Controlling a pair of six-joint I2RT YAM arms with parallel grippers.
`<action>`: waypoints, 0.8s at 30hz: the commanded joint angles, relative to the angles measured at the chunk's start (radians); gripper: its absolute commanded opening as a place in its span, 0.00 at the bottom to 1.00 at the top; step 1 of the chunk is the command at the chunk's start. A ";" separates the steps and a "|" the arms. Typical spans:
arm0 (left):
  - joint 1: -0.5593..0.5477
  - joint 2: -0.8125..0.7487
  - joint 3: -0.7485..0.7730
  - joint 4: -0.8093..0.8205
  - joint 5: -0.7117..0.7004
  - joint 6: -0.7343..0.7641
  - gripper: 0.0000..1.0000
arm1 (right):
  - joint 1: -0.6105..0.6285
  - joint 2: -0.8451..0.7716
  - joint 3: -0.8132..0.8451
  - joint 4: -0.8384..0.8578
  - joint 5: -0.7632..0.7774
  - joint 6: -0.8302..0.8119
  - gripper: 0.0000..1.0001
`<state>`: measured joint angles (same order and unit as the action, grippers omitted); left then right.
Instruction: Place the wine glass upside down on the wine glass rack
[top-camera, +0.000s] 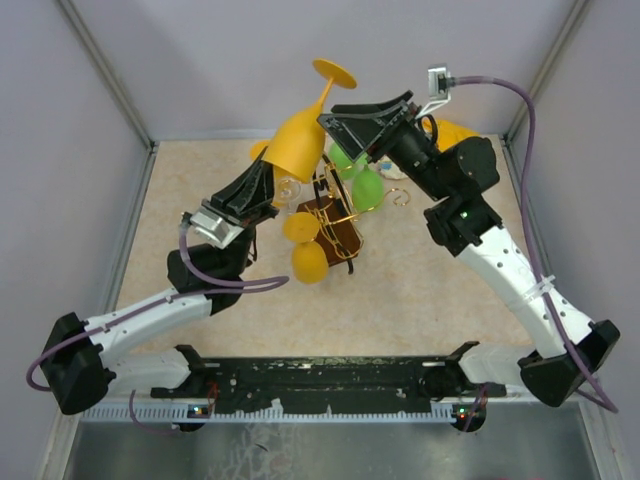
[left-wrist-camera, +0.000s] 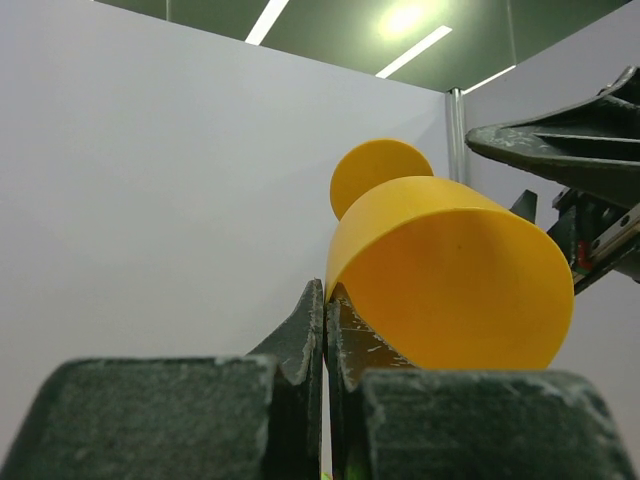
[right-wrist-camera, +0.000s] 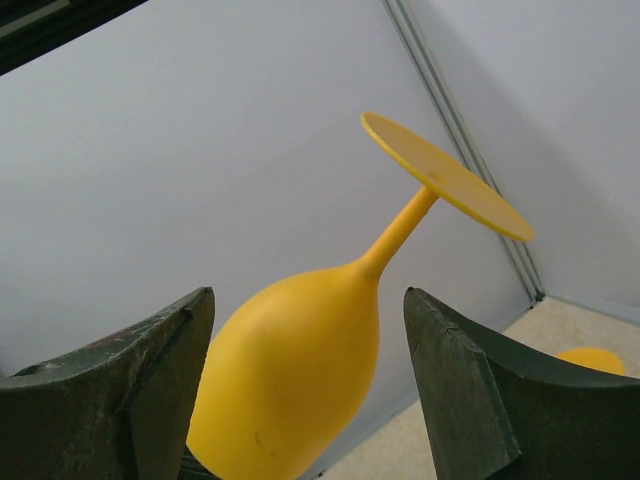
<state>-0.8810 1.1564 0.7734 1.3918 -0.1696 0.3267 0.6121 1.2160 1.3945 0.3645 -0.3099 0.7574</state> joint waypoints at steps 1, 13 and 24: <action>-0.004 -0.016 -0.012 0.057 0.031 -0.045 0.00 | -0.006 0.011 0.010 0.101 -0.011 0.045 0.75; -0.005 -0.019 -0.030 0.063 0.075 -0.090 0.00 | -0.006 0.079 0.017 0.202 -0.050 0.115 0.63; -0.006 -0.003 -0.031 0.078 0.056 -0.086 0.00 | -0.006 0.097 0.042 0.179 -0.080 0.105 0.38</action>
<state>-0.8814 1.1553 0.7418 1.4151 -0.1131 0.2584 0.6117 1.3159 1.3945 0.5083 -0.3614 0.8692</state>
